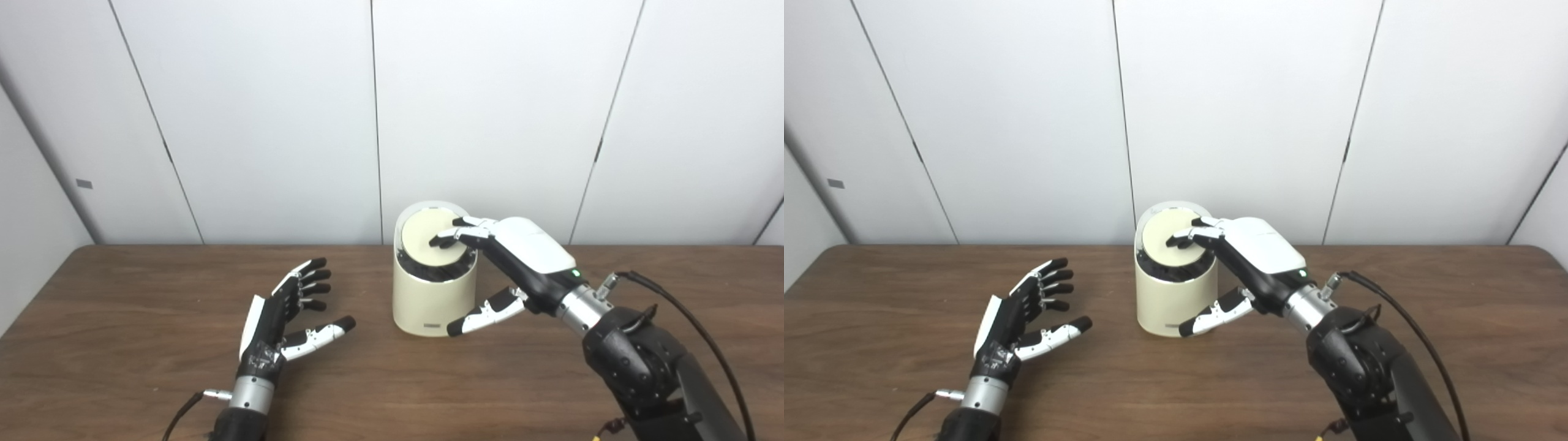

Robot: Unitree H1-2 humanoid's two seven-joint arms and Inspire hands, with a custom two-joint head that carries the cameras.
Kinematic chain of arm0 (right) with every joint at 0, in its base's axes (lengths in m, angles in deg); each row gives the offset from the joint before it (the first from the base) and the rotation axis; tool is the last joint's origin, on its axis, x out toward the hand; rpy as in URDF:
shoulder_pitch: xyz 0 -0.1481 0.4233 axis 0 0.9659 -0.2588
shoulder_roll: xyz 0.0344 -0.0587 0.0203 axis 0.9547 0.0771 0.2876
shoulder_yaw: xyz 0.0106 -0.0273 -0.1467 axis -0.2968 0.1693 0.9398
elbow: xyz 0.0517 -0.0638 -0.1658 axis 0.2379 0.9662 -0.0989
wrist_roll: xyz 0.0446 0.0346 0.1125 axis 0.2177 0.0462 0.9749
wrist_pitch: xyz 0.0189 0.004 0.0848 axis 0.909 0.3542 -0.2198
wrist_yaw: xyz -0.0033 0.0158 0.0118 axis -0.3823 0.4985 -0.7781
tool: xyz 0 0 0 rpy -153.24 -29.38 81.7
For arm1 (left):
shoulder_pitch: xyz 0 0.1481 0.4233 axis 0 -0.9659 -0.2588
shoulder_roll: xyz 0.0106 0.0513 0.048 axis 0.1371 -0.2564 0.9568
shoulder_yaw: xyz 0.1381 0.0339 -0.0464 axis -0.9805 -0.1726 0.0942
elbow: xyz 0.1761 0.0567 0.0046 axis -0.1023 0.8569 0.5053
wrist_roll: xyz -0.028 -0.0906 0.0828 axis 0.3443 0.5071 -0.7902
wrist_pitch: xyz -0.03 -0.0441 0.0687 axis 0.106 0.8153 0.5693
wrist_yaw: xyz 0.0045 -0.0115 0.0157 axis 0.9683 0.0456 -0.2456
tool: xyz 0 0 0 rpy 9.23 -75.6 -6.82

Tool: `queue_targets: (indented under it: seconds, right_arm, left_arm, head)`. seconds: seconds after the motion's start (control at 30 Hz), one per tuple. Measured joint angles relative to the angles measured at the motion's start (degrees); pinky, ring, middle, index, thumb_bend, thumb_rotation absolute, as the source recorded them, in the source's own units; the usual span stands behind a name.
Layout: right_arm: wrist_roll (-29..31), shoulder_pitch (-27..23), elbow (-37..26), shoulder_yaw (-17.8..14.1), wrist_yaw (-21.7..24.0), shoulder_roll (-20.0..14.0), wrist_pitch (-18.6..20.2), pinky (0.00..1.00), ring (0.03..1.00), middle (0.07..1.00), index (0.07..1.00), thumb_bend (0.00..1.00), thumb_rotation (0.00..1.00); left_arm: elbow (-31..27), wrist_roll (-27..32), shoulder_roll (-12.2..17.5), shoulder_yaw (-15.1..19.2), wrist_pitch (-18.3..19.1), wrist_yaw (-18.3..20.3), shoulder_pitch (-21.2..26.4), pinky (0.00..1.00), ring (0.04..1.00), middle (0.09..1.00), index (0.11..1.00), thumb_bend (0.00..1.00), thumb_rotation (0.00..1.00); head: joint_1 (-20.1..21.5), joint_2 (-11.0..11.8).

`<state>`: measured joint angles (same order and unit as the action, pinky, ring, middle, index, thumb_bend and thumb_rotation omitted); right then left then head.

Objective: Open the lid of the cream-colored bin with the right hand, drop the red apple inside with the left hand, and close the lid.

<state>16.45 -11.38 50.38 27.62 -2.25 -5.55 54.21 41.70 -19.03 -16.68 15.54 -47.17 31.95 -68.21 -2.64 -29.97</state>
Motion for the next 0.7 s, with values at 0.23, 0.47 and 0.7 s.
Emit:
queue_targets:
  seconds: [0.23,0.47,0.7]
  right_arm:
    - [6.5,4.1,1.3,-4.9,-7.7,3.6,-1.2,0.75,0.902,0.899,0.879,0.82,0.31]
    - [11.8,11.0,5.6,-8.7,-11.6,4.2,-1.8,0.82,0.898,0.890,0.884,0.79,0.34]
    - [18.6,13.1,11.6,-11.1,-16.1,5.5,-6.9,0.83,0.873,0.891,0.878,0.77,0.33]
  left_arm:
    - [0.0,0.0,0.0,0.0,0.0,0.0,-0.1,0.64,0.750,0.801,0.846,0.83,0.17]
    - [0.0,-0.1,0.0,0.0,0.0,0.0,-0.3,0.65,0.752,0.801,0.847,0.83,0.18]
    - [-0.1,-0.1,0.0,0.0,0.0,0.0,-0.4,0.65,0.748,0.801,0.847,0.83,0.17]
  head:
    - [-0.3,0.9]
    - [-0.5,0.8]
    - [-0.4,1.0]
